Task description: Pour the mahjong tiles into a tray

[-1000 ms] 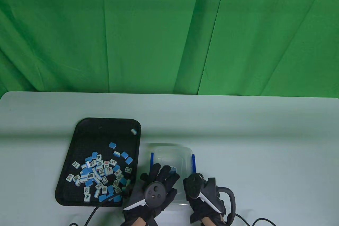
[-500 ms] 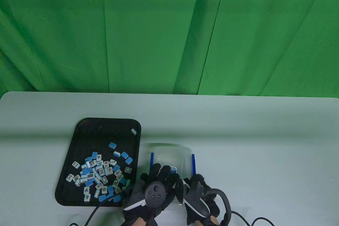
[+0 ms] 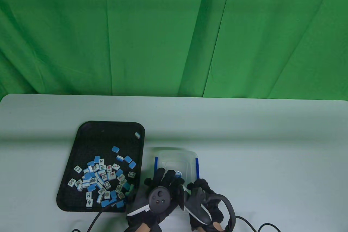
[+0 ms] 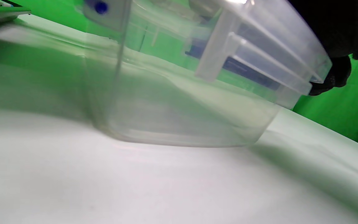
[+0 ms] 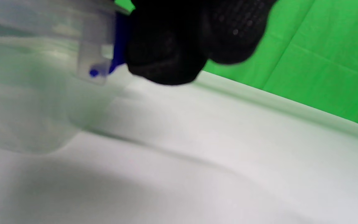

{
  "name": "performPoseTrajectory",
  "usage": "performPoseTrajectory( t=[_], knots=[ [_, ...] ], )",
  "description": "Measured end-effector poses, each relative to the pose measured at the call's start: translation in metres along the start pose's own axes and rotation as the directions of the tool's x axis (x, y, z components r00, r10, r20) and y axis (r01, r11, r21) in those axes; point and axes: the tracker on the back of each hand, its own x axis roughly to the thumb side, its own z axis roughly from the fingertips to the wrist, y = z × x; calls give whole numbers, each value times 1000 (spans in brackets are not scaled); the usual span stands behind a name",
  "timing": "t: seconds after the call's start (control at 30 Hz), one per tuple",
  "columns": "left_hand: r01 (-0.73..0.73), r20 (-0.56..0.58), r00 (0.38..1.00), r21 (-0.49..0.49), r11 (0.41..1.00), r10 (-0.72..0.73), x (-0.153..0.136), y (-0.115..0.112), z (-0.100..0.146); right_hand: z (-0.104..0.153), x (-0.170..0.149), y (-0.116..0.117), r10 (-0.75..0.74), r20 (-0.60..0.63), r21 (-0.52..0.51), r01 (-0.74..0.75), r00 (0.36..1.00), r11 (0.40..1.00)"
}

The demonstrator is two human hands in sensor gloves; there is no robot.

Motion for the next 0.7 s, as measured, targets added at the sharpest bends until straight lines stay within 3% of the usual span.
performPoseTrajectory(
  t=[0.5, 0.7],
  knots=[
    [3, -1, 1000, -5, 1000, -3, 0, 0, 0, -1, -7, 2, -65, 10, 15, 64, 998, 998],
    [-38, 7, 999, 9, 999, 37, -2, 9, 4, -5, -34, -2, -210, 19, 111, 207, 978, 972]
  ],
)
